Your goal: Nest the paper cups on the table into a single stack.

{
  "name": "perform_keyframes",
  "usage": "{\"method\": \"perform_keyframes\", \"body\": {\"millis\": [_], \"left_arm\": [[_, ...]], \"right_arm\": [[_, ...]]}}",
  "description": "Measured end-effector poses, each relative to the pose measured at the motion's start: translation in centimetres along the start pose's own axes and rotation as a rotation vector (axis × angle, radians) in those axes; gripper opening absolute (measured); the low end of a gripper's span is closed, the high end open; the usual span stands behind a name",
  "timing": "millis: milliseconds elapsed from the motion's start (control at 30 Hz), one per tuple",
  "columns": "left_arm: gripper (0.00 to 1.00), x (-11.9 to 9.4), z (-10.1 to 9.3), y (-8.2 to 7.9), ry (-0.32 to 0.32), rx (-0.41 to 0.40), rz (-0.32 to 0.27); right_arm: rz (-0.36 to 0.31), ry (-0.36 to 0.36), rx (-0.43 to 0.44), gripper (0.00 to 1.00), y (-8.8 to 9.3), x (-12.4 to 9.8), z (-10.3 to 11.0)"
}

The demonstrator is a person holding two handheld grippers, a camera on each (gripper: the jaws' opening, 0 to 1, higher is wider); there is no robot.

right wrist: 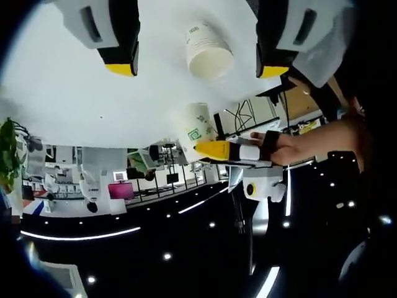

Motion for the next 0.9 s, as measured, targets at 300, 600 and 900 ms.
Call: {"method": "perform_keyframes", "body": {"millis": [300,600,900], "left_arm": [[0.36,-0.7,-0.9,-0.4,0.027,-0.014,-0.025],[0.36,-1.0,-2.1,-0.5,0.086,-0.009,-0.04],[0.36,-1.1,-3.5,-0.5,0.163,-0.017,-0.063]], "right_arm": [[-0.046,-0.033,0.012,0.71,-0.8,1.0,0.5],[-0.043,-0.074,0.012,0.65,-1.0,1.7,0.9],[-0.029,-0.111,0.023,0.54,-0.9,2.0,1.4]]}}
Point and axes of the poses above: the point that each gripper's makers call its tool centre point, and the gripper's own axes: x roughly forward along the fingers, z roughly to its left, y roughly out of its underside, the point moved 8 cm from there along -x, roughly backward along the fingers, and after that the axes turned 3 degrees about -z, right-handed, at the moved point
